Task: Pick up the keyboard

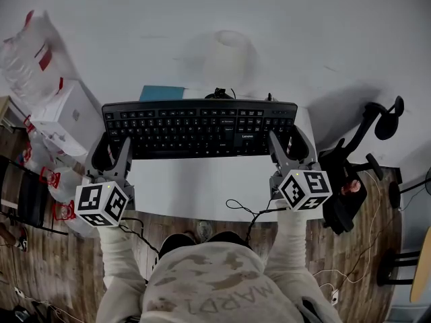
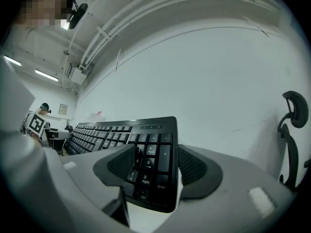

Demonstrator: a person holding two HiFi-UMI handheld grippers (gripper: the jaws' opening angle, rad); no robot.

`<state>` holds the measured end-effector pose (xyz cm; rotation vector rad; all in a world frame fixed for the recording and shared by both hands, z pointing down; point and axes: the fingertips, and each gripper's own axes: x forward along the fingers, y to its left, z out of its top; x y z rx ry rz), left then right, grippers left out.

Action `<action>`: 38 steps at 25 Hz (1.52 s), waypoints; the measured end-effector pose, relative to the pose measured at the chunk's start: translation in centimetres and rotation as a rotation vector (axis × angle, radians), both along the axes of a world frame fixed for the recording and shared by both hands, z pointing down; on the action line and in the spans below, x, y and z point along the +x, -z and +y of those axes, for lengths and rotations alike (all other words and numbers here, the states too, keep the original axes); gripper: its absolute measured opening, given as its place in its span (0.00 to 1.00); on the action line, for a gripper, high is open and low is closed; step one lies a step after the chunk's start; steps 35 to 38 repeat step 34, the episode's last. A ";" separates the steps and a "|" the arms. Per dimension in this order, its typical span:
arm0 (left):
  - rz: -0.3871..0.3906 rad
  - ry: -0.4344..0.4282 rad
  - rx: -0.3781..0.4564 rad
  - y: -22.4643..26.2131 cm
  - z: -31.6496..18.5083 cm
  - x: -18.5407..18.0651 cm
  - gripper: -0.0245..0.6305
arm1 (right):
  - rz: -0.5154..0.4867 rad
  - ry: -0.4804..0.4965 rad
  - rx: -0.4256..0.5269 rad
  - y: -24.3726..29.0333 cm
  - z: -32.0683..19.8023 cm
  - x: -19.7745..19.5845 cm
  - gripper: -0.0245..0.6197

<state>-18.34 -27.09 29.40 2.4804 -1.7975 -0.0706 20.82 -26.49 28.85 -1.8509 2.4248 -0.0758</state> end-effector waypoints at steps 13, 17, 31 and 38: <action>0.014 -0.010 0.050 1.2 0.5 -0.2 0.42 | 0.007 -0.006 0.053 1.6 1.0 -0.2 0.47; 0.017 -0.012 0.050 1.1 0.5 -0.2 0.42 | 0.010 -0.007 0.053 1.6 1.0 -0.2 0.47; 0.022 -0.006 0.050 0.8 0.5 -0.1 0.42 | 0.015 -0.001 0.061 1.6 0.8 -0.2 0.47; 0.022 -0.006 0.051 0.8 0.5 0.0 0.42 | 0.016 -0.001 0.065 1.5 0.8 -0.1 0.47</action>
